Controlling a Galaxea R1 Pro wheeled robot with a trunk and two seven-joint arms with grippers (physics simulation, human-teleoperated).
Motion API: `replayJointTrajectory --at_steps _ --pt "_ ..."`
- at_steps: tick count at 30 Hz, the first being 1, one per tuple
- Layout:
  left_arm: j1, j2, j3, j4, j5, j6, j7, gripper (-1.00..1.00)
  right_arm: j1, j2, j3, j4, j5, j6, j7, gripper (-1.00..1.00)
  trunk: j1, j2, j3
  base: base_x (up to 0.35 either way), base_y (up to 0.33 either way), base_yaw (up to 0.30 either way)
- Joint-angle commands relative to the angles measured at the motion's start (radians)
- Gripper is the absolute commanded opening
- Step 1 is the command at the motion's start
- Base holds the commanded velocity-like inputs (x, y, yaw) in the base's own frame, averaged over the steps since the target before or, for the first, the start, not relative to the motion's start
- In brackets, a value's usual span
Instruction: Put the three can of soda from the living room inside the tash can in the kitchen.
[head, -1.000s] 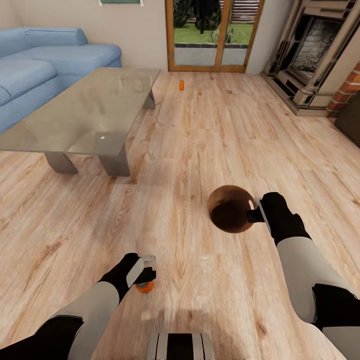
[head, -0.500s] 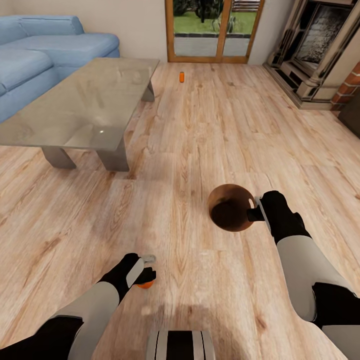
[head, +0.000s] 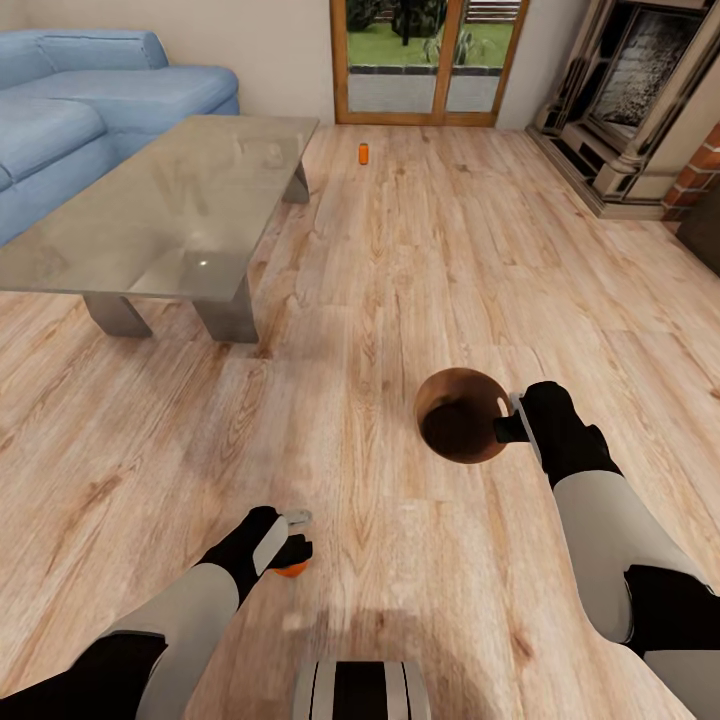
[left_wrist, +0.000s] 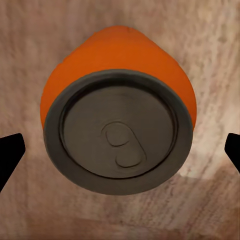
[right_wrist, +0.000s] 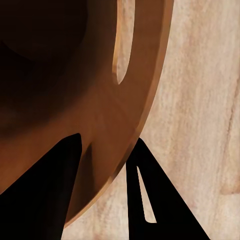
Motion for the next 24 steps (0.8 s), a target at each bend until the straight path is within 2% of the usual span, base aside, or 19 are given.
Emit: replayJointTrajectory --at_steps 1,9,10,24 --pt "0.000 0.000 0.000 0.000 0.000 0.000 0.000 1.00 0.000 0.000 0.000 0.000 -0.009 0.000 0.002 -1.00 0.000 0.000 0.000 0.000 0.000 0.000" --pt "0.000 0.001 0.000 0.000 0.000 -0.001 0.000 1.00 0.000 -0.001 0.000 0.000 -0.009 0.000 0.002 -1.00 0.000 0.000 0.000 0.000 0.000 0.000" --pt "0.000 0.001 0.000 0.000 0.000 -0.001 0.000 -1.00 0.000 -0.001 0.000 0.000 -0.009 0.000 0.002 -1.00 0.000 0.000 0.000 0.000 0.000 0.000" --pt "0.000 0.001 0.000 -0.001 0.000 0.000 -0.001 -1.00 0.000 -0.001 0.000 0.000 -0.010 0.000 0.002 -1.00 0.000 0.000 0.000 0.000 0.000 0.000"
